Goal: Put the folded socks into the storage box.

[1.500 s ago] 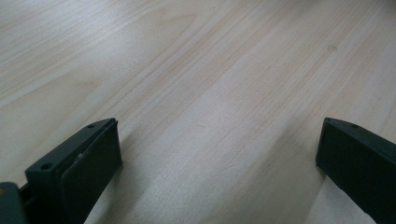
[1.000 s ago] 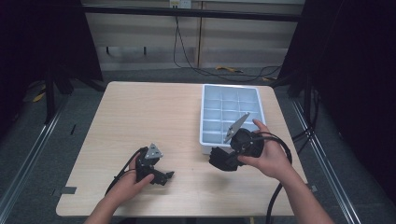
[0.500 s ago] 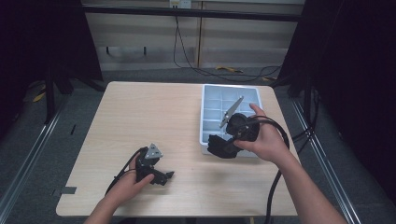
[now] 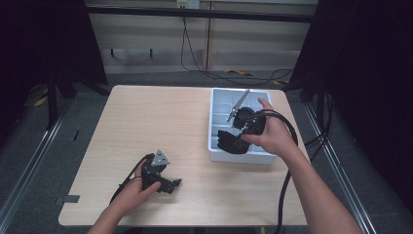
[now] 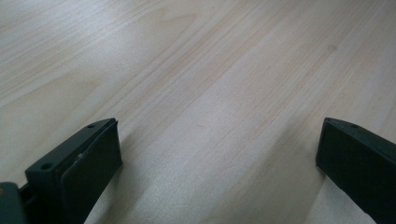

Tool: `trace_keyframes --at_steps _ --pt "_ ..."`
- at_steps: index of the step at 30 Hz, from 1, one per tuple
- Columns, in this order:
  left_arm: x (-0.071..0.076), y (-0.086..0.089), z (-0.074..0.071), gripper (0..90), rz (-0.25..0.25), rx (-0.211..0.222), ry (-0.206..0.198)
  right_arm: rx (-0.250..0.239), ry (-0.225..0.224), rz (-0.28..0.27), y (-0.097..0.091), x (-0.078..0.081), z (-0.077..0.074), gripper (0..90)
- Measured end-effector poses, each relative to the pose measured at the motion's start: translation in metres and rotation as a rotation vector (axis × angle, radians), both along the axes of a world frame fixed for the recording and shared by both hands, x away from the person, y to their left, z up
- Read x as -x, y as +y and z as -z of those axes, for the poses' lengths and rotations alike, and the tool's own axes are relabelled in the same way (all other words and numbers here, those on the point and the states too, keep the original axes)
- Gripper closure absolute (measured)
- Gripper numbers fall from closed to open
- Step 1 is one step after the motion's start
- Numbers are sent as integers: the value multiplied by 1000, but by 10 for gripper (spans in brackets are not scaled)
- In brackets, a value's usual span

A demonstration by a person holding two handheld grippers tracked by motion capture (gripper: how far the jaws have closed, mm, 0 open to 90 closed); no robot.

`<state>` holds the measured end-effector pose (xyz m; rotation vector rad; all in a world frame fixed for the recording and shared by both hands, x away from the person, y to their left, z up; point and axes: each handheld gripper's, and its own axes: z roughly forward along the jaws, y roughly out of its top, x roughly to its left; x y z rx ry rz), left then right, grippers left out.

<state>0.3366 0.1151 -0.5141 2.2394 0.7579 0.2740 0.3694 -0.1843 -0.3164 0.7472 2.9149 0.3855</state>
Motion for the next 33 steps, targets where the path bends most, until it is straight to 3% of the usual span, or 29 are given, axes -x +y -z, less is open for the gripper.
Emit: trace_keyframes --at_steps 23,33 --pt "0 0 0 0 1 0 0 48 3 30 13 -30 16 785" --pt "0 0 0 0 0 1 1 60 11 31 21 -40 33 784"
